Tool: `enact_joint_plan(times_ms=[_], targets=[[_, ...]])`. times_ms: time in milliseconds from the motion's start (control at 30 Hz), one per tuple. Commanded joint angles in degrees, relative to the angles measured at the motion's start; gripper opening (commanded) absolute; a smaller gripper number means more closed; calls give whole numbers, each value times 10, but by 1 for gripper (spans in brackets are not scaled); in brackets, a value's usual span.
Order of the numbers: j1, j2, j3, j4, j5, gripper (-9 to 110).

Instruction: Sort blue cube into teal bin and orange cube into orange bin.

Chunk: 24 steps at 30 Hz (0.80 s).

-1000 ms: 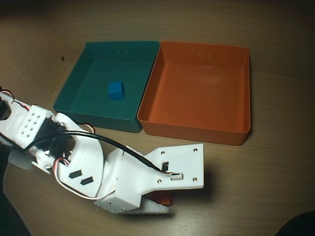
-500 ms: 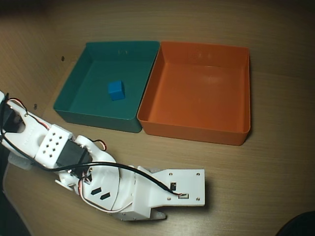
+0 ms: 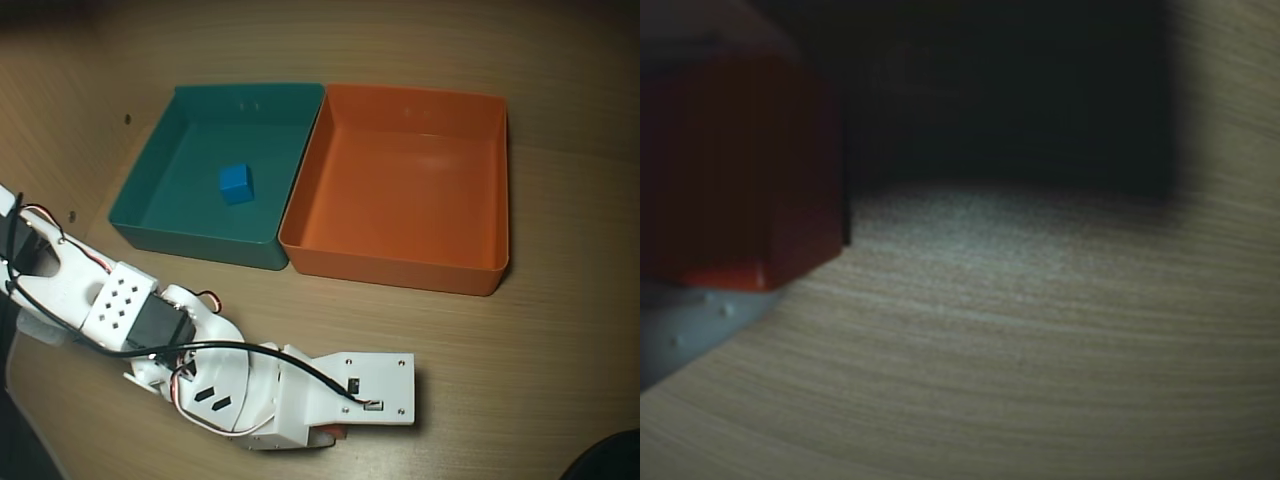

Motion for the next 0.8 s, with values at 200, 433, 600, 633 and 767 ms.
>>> enact_joint_plan(times_ms=[200,433,600,633,767], targets=[[-5,112,-40,0,4,-4],[-29,247,-31,1,40,-6],[-69,315,-31,1,142,-6],[-82,323,-30,1,157,-6],[-141,337,-30,1,202,-6]])
